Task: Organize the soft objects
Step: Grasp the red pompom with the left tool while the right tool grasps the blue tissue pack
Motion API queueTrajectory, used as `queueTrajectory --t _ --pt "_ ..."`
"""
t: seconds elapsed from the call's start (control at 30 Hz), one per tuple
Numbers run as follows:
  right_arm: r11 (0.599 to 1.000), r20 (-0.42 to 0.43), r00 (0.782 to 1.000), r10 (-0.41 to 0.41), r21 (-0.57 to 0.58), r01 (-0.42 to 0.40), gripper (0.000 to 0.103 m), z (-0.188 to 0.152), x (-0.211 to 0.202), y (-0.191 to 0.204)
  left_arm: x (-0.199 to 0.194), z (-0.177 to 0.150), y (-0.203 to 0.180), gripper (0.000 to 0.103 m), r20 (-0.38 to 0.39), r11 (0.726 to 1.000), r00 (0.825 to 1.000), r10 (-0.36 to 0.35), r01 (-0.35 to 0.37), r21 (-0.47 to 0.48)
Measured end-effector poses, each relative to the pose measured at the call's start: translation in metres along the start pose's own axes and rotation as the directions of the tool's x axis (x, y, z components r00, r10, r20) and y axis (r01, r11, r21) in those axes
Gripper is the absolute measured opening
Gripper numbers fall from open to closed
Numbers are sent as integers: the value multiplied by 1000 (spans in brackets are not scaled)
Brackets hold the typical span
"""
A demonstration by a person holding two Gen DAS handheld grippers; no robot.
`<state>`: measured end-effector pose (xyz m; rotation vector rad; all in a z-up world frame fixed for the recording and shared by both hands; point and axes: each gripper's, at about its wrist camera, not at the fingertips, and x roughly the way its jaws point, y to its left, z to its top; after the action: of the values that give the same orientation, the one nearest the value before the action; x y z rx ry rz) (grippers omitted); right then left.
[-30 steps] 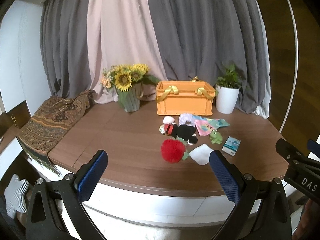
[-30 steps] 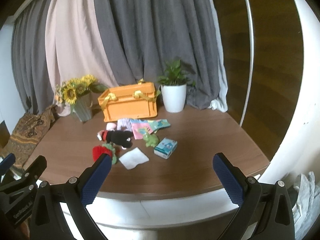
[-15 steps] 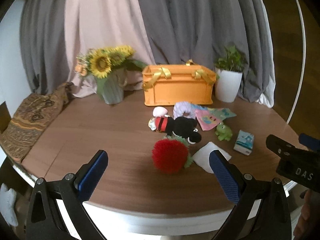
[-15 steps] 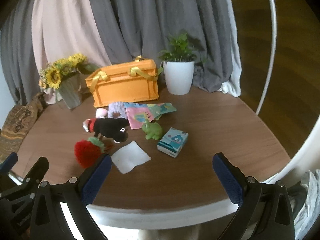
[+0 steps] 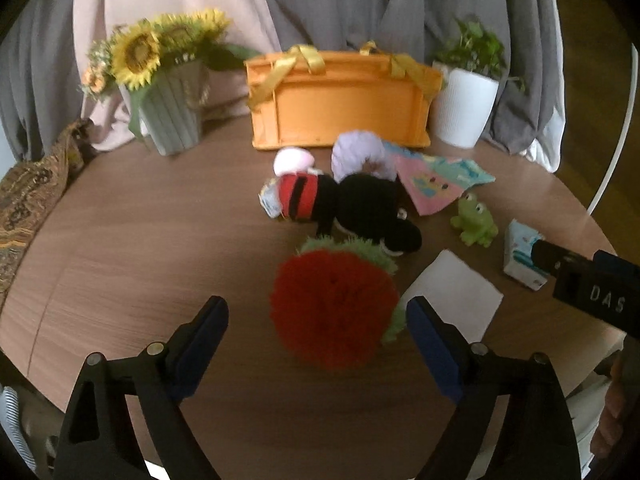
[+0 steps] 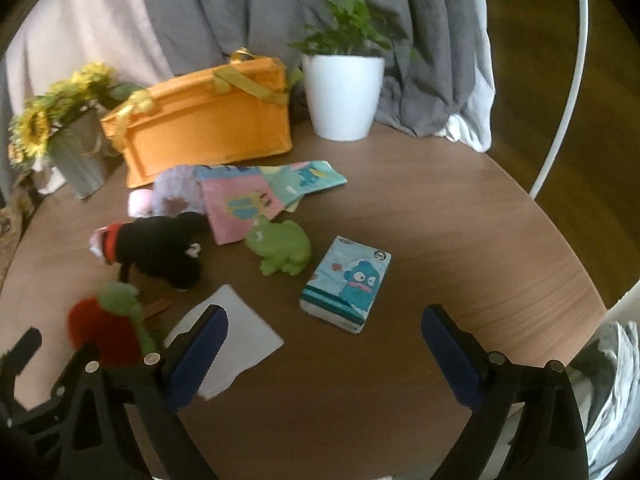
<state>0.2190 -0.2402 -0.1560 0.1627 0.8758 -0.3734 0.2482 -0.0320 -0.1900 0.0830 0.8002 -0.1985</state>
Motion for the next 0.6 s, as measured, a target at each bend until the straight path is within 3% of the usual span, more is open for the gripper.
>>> queueTrajectory --t 0.43,0.6 --pt "1000 -80 997 9 12 -8 90 12 62 -11 38 0 -8 80 -59 995 996 63 -67 -67" --pt "1000 -101 995 15 17 -13 87 20 76 -10 46 0 -8 71 -81 993 995 59 -66 -94"
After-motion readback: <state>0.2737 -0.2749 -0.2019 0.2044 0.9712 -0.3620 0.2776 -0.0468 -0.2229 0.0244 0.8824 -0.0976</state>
